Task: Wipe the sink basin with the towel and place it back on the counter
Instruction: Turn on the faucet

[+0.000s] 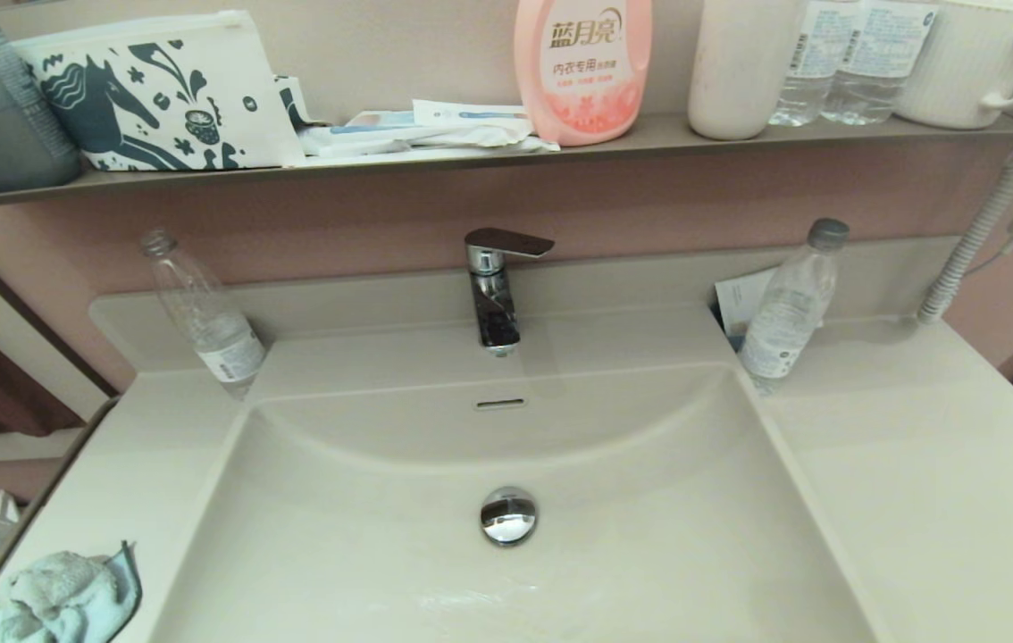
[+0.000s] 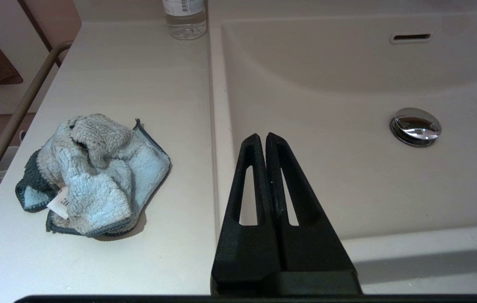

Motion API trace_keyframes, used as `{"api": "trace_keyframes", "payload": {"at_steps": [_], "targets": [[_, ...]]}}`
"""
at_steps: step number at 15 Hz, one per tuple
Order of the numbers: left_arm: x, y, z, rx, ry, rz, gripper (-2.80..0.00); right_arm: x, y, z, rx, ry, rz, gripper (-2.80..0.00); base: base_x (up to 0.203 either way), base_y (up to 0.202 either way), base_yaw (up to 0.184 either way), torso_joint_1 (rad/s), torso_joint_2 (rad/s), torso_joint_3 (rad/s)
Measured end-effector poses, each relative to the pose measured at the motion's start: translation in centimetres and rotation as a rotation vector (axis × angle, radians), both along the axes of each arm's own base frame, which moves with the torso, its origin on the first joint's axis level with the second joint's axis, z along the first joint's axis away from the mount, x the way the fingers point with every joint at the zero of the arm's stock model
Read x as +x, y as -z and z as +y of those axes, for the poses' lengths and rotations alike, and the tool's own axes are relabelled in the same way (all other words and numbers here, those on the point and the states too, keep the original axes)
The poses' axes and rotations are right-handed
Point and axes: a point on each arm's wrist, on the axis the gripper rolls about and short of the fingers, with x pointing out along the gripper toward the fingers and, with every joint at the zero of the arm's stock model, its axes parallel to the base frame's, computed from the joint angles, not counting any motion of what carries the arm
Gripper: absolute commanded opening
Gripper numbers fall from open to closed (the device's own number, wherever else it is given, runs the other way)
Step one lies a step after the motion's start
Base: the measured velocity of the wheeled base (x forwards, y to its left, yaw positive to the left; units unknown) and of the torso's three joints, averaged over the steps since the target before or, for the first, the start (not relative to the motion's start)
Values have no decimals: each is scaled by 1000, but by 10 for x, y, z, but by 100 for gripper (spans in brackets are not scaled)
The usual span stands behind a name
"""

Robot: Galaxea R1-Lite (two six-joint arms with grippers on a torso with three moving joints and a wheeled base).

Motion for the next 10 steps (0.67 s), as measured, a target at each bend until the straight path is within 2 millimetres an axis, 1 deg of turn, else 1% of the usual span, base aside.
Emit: {"api": "trace_keyframes", "payload": {"at_steps": [10], "targets": [[0, 0, 0, 0, 0, 0, -280, 0, 0, 0, -6, 1, 0, -280, 0, 0, 0, 0, 0, 0]]}}
